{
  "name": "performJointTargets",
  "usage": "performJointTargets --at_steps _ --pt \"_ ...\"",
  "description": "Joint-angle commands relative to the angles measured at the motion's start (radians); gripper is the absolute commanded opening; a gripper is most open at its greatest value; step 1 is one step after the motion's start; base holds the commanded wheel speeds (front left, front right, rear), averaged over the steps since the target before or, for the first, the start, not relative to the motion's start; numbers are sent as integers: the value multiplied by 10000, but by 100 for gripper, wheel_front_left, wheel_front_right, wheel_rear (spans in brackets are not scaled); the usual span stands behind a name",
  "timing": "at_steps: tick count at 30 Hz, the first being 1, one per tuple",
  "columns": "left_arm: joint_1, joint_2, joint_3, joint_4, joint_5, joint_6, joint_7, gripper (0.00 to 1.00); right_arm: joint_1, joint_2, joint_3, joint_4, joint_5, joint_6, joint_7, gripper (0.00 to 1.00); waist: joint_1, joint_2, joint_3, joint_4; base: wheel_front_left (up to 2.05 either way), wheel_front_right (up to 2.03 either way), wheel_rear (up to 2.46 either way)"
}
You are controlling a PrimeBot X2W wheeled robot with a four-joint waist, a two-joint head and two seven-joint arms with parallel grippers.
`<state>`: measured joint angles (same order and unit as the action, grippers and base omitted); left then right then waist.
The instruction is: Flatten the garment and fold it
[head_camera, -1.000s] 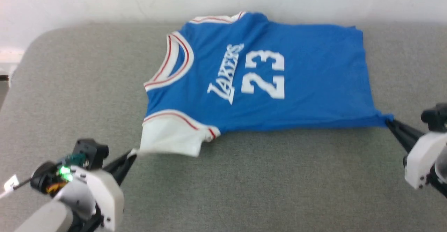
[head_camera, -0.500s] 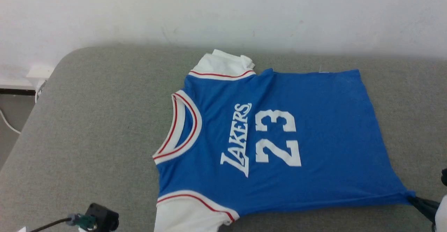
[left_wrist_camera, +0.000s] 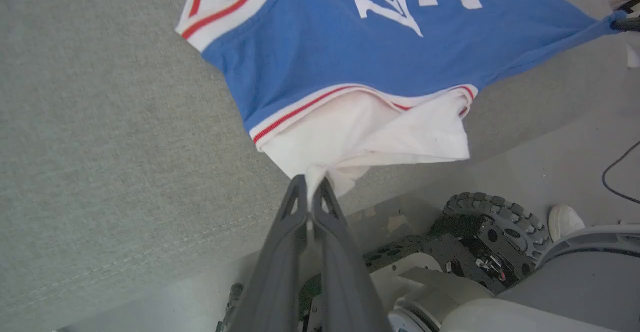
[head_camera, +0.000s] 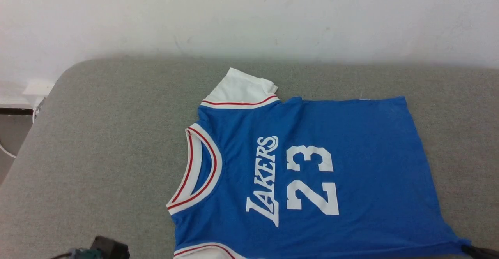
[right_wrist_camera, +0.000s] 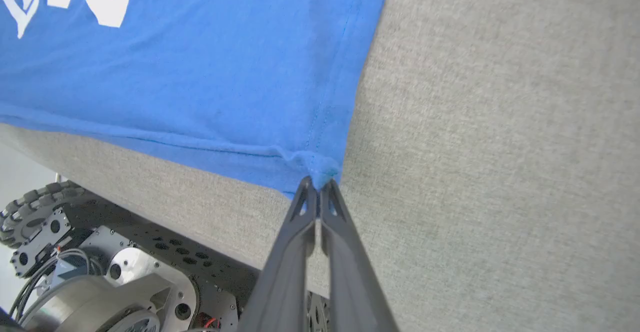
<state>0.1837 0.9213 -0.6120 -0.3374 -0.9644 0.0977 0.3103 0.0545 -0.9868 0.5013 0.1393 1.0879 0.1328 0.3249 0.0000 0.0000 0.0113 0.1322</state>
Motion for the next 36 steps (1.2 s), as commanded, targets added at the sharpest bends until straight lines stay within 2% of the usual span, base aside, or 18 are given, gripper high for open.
performJointTargets --at_steps 1,7,17,28,36 --pt "-357 -153 208 30 175 -16 -294 0 98 113 -254 -110 -127 -21 -42 0 0 0 30 -87 0 0 0" --pt "-1447 -752 740 165 789 -88 -1401 0 -262 596 -1261 -604 -257 -21 -122 0 0 0 289 -331 0 0 0" --pt "-3254 -1617 820 1054 1675 -130 -1956 0 -1709 1126 -1848 -652 -1206 -21 210 0 0 0 1266 -525 0 0 0" --pt "-5134 -2509 291 3234 2466 -442 -1863 0 -3484 1758 -1279 386 -2258 -21 773 0 0 0 2445 -531 0 0 0" --pt "-5822 -3230 -221 4855 2808 -605 -1849 0 -4172 2124 -706 1325 -2742 -21 591 0 0 0 2609 -439 0 0 0"
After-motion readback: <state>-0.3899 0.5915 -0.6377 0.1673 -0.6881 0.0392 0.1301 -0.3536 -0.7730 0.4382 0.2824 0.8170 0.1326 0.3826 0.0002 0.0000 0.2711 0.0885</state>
